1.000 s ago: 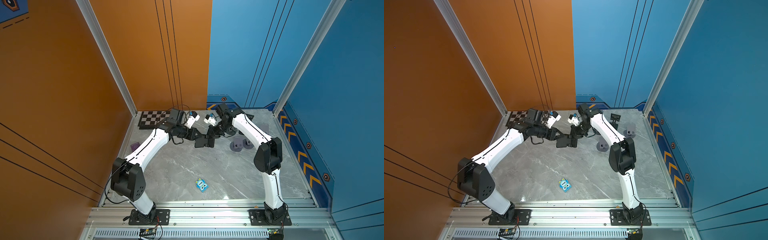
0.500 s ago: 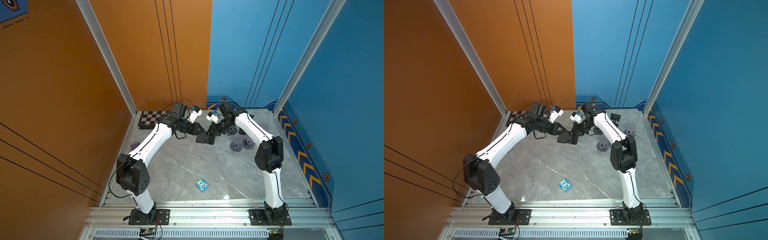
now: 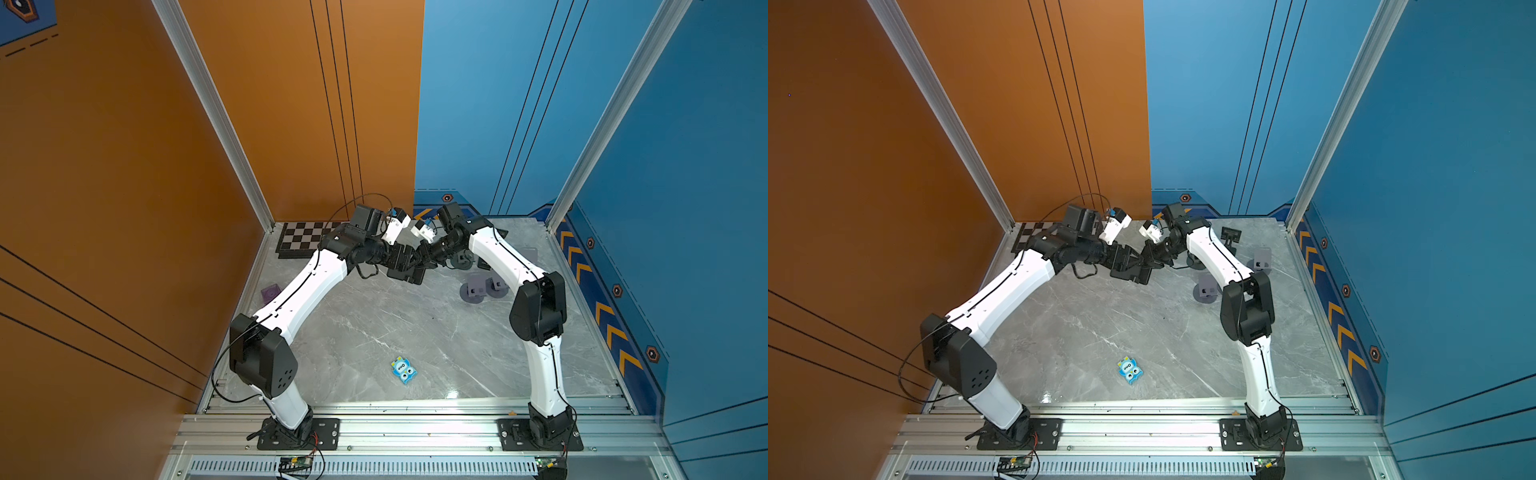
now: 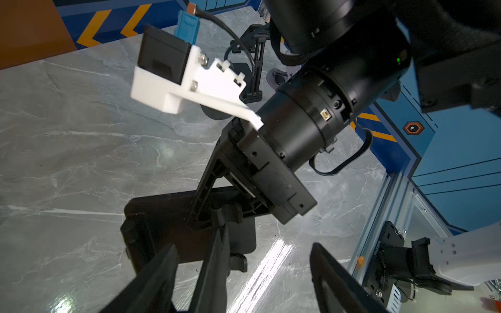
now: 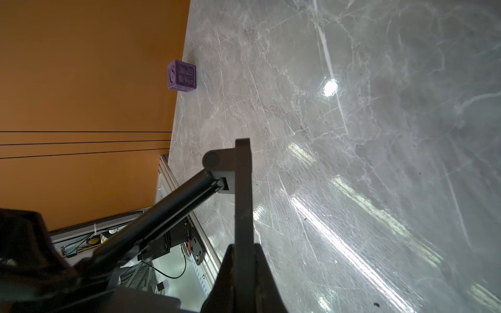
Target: Open the phone stand
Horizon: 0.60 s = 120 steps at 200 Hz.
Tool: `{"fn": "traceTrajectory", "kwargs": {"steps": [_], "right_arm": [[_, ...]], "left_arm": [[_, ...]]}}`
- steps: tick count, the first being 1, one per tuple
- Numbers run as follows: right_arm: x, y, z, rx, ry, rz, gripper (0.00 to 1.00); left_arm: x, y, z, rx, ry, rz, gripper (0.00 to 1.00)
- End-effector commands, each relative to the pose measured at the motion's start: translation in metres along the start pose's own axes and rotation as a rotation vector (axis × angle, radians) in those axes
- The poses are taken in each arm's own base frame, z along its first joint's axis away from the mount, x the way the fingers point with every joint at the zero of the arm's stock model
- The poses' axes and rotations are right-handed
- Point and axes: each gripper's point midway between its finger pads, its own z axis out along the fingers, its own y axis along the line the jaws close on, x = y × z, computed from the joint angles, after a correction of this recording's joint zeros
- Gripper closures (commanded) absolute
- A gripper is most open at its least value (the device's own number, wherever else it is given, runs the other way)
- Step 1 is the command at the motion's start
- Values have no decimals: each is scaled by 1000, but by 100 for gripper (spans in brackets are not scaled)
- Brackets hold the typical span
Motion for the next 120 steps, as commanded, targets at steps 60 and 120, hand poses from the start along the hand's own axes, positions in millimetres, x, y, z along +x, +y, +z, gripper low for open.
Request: {"fn": "traceTrajectory", "kwargs": {"steps": [60, 120], "right_arm": [[-46, -17, -14, 22, -151, 214, 100], [-67, 6, -6, -101, -196, 358, 100]], "left_arm": [[-30, 21, -81, 28, -417, -135, 8], [-13, 34, -67, 195, -475, -283, 18]]}}
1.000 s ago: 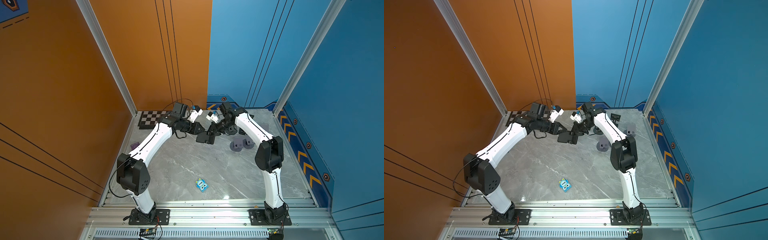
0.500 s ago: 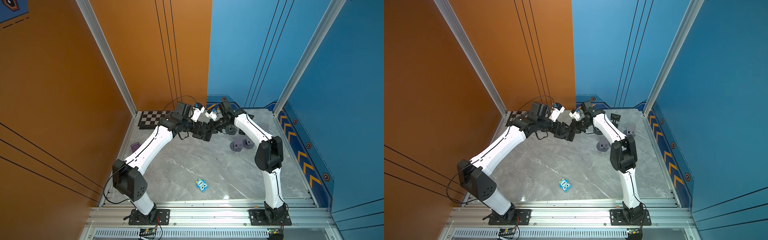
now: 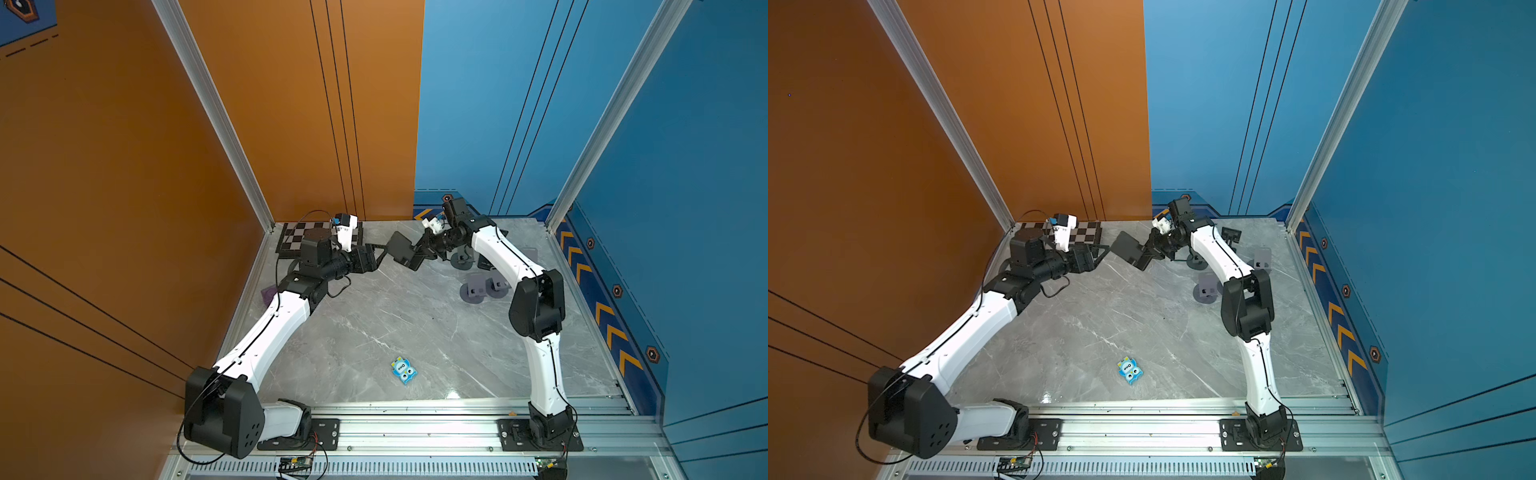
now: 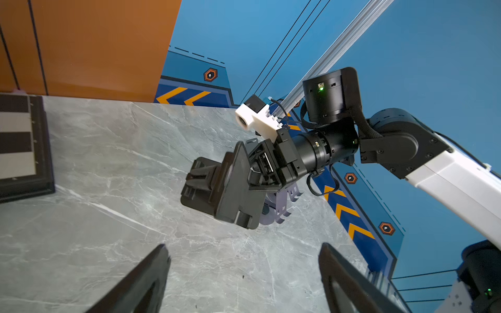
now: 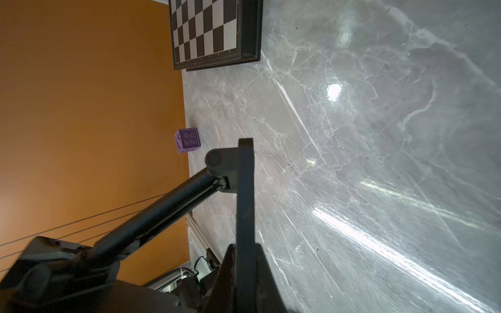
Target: Open the phone stand
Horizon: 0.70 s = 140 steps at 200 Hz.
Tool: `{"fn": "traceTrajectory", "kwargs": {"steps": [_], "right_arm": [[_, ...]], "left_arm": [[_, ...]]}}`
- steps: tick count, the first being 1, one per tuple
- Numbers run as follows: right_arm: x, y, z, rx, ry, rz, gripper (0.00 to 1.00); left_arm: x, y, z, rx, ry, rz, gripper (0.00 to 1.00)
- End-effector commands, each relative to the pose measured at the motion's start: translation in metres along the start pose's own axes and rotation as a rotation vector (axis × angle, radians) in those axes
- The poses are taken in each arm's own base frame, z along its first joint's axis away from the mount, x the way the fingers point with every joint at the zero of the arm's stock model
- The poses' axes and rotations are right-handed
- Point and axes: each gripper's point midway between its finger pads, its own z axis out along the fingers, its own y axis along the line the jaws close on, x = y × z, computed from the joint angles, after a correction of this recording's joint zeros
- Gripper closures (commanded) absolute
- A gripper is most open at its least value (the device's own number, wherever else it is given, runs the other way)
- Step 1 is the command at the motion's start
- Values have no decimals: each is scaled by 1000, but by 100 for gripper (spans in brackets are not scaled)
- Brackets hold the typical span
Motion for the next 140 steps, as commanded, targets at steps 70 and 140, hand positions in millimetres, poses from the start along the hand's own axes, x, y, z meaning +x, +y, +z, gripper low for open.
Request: {"fn": "traceTrajectory", "kwargs": {"steps": [70, 140], "right_arm": [[-16, 63, 11, -193, -47, 128, 100], [-11, 71, 9, -225, -42, 137, 100]], "left_arm": [[-15, -18, 18, 256, -94, -123, 25], [-16, 1, 21, 219, -125, -139, 26]]}}
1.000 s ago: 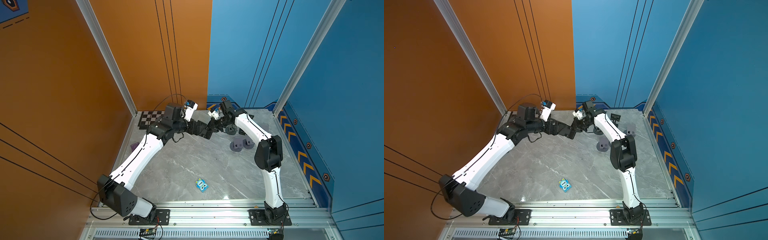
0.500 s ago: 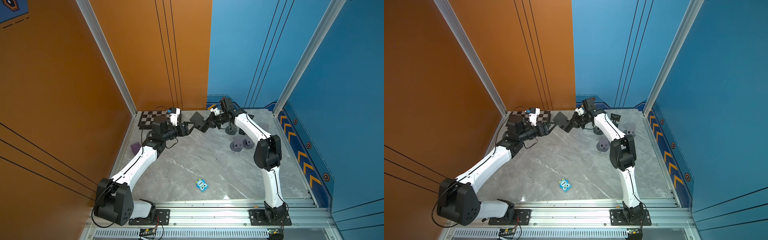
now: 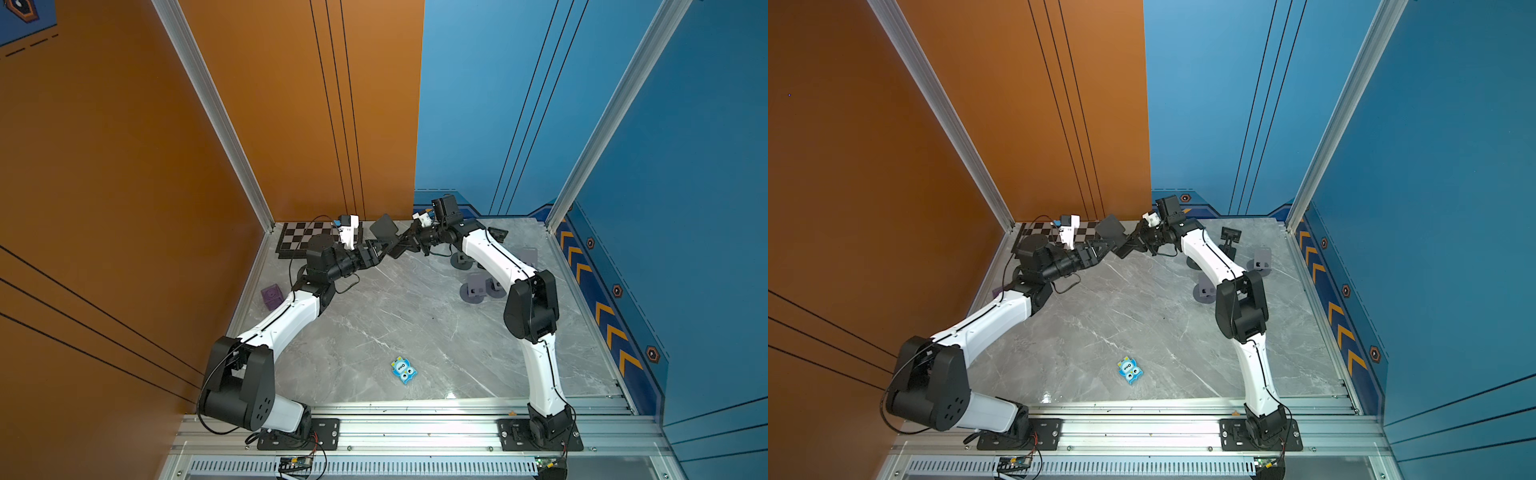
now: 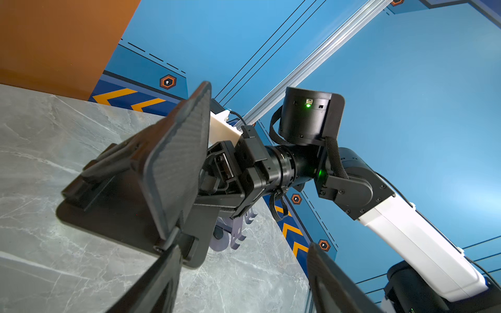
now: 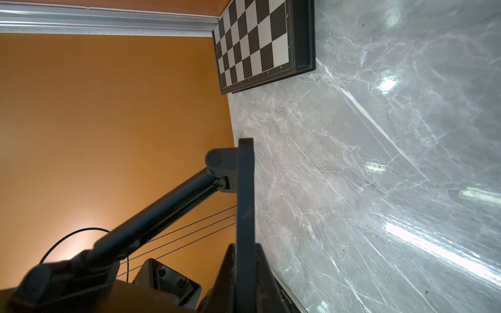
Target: Open the phone stand
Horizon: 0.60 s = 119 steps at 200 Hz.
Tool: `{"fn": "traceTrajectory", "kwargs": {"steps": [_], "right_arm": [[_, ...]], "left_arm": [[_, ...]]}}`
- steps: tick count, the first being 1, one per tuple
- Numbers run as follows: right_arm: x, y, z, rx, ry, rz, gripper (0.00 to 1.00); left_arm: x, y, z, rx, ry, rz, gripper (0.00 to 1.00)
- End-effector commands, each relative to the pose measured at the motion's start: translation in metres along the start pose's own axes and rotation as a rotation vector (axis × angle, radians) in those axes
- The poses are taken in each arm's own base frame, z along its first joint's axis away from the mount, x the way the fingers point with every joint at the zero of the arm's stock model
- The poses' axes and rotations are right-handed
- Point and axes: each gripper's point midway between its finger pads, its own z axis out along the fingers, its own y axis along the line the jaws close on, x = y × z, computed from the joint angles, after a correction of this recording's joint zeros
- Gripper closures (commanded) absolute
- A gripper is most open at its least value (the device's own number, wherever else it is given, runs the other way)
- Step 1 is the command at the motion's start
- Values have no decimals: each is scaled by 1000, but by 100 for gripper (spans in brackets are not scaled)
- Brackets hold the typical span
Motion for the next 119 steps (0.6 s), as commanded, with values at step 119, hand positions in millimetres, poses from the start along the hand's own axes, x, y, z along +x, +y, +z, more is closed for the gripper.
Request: {"fn": "traceTrajectory", "kwargs": {"steps": [119], "right_arm": [[22, 28, -8, -69, 43, -22, 100]], "left_arm": [[-17, 21, 10, 21, -39, -32, 28]]}}
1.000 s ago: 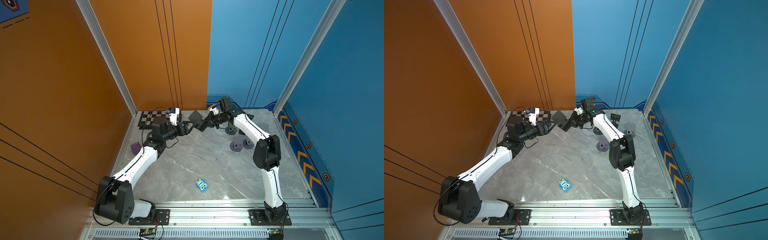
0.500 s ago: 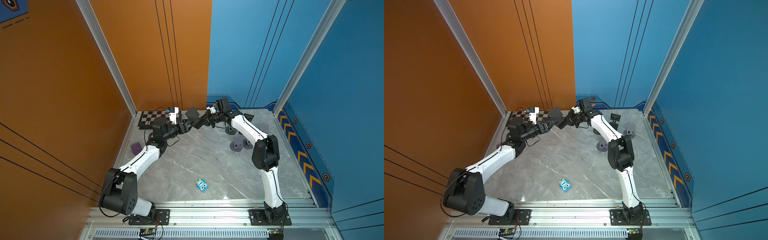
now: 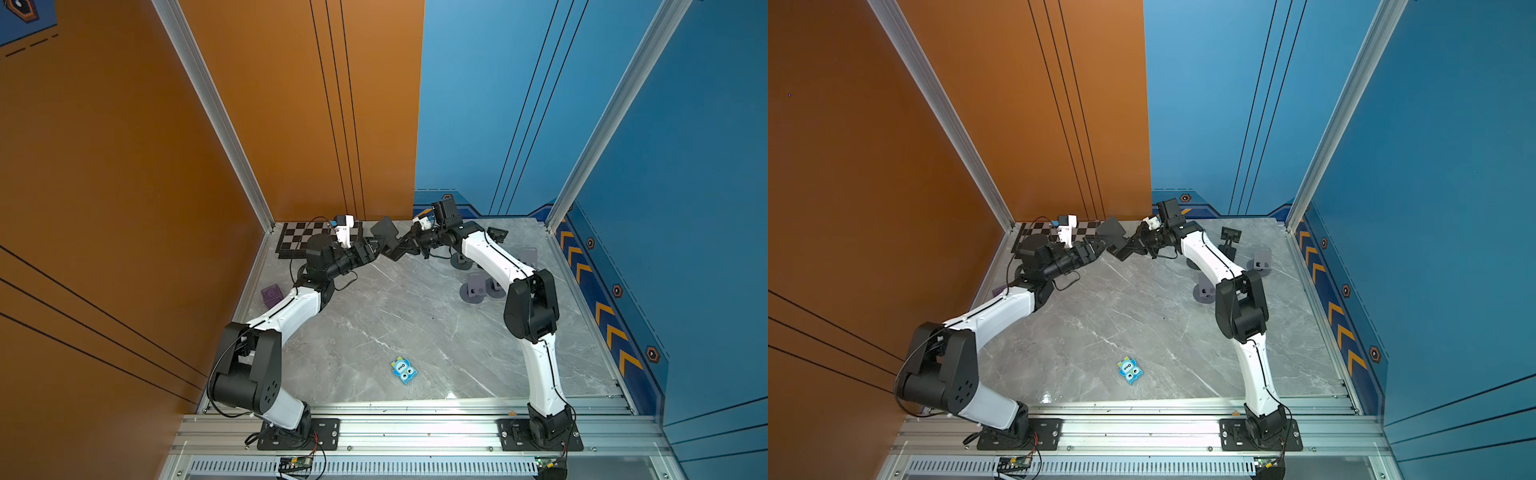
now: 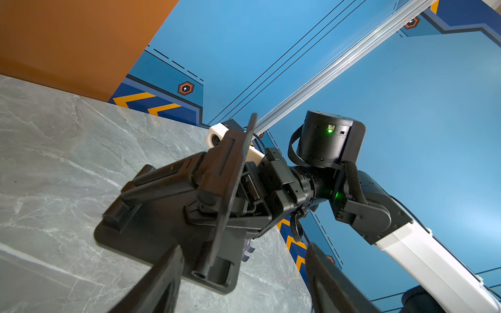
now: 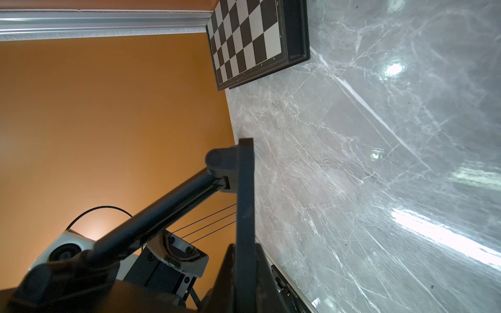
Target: Open the phone stand
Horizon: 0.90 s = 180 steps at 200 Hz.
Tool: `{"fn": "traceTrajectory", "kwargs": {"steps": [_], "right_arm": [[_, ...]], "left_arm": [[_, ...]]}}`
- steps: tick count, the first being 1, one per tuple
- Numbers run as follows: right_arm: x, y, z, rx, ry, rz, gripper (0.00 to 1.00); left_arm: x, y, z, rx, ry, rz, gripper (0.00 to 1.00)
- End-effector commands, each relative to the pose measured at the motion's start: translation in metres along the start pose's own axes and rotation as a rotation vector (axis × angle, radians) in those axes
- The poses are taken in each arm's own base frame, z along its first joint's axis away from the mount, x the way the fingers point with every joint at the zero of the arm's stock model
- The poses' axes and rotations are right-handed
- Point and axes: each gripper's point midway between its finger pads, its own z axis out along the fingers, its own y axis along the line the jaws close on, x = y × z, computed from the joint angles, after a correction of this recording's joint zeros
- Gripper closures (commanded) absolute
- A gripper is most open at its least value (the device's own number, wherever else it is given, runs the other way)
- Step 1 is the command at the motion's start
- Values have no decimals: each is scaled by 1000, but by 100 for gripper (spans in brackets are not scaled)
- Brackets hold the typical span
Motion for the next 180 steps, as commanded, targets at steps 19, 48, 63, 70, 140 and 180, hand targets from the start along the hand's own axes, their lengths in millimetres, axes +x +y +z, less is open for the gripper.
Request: {"fn": "traceTrajectory", "kwargs": {"steps": [19, 48, 63, 70, 140, 180], "right_arm": [[19, 33, -8, -65, 25, -61, 100], [19, 31, -4, -60, 28, -61, 100], [19, 31, -2, -60, 30, -60, 100], [19, 32, -2, -61, 29, -62, 100], [15, 31, 3, -59, 18, -66, 100], [11, 31, 7, -67, 9, -79, 100]], "left_arm": [[-11, -14, 5, 53, -12, 25, 29], [-14, -17, 8, 67, -7, 23, 32], [-13, -19, 10, 74, -1, 21, 35], [-12, -18, 10, 75, 4, 17, 37], [-8, -27, 18, 109, 33, 10, 73], [-5, -36, 21, 129, 39, -5, 86]]}}
